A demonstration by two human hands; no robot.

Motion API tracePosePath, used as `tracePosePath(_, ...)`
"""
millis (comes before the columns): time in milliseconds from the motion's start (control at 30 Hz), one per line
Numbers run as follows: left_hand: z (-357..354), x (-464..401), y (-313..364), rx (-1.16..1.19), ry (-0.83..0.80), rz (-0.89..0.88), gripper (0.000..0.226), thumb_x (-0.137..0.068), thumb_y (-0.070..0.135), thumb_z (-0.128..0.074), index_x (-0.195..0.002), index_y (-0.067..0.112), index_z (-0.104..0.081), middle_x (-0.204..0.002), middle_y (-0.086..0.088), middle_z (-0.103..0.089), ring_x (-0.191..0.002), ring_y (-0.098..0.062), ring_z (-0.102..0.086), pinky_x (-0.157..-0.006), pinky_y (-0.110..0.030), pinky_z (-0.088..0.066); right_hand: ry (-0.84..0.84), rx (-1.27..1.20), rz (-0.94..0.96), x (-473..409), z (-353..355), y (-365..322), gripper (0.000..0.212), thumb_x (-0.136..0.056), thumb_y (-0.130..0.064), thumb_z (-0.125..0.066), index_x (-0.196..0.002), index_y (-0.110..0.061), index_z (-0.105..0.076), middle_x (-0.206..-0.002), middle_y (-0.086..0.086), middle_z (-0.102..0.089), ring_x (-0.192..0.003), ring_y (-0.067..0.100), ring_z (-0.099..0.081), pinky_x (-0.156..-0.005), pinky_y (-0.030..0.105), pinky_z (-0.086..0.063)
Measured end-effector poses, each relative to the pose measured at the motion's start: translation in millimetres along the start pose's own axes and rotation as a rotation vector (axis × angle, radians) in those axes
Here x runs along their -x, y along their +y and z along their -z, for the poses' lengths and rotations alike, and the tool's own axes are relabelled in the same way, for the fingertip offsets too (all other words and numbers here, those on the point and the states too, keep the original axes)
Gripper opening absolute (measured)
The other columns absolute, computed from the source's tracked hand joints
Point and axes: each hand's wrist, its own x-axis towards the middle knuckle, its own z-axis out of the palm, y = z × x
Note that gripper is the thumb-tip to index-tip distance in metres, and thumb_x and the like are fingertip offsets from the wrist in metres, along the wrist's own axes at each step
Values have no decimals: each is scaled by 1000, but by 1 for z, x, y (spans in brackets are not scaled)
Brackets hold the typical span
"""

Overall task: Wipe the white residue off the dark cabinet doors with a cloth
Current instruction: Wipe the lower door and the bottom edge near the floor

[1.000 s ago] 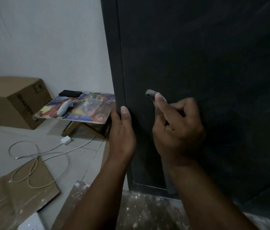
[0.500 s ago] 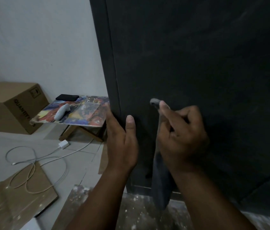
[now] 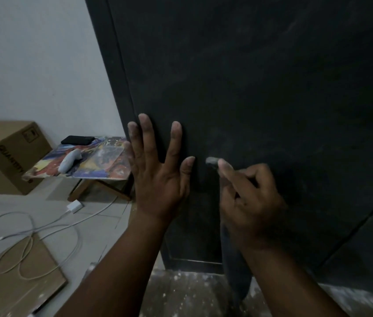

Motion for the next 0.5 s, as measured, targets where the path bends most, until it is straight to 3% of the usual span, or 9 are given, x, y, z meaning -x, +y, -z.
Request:
tracePosePath(100, -9, 0, 1, 13, 37, 14, 79, -105, 46, -47, -163, 41, 6, -173, -13, 8, -158, -30, 17, -127, -55, 6, 87, -17, 13, -13, -9, -7, 20, -96, -15, -74, -115, -20, -79, -81, 3, -58, -64, 16, -54, -50, 31, -46)
tracePosePath(200, -14, 2, 2, 9, 67, 7, 75, -106, 47, -42, -164, 41, 5, -170, 3, 22, -158, -28, 17, -127, -53, 8, 18, -44, 33, 5, -16, -11, 21, -95, -19, -77, -115, -24, -79, -80, 1, -59, -61, 16, -55, -47, 31, -47)
tracePosePath(300, -14, 2, 1, 15, 76, -13, 73, -106, 48, -39, -164, 42, 5, -170, 5, 24, -158, -28, 16, -127, -53, 6, -124, -86, 4, 35, -12, -4, 31, -90, -14, -81, -114, -33, -74, -77, 1, -58, -58, 20, -57, -44, 35, -49)
tracePosePath(367, -12, 3, 2, 27, 77, -7, 74, -105, 47, -40, -164, 42, 5, -171, 2, 20, -158, -28, 16, -127, -54, 5, -182, -91, -73, 43, -5, 2, 27, -88, -15, -82, -106, -32, -72, -74, 0, -57, -56, 21, -57, -44, 38, -50)
tracePosePath(433, -11, 3, 2, 41, 78, -4, 75, -105, 46, -42, -164, 42, 4, -173, -1, 15, -158, -28, 16, -127, -54, 5, -156, -67, -134, 37, 3, 7, 24, -85, -15, -85, -99, -33, -75, -73, -2, -58, -55, 19, -56, -44, 35, -49)
tracePosePath(500, -10, 1, 2, 37, 73, -23, 75, -105, 46, -43, -164, 42, 4, -172, 3, 20, -158, -28, 16, -127, -54, 5, -64, -39, -104, 20, 8, 9, 23, -86, -9, -83, -104, -24, -81, -77, 2, -60, -57, 20, -56, -45, 34, -48)
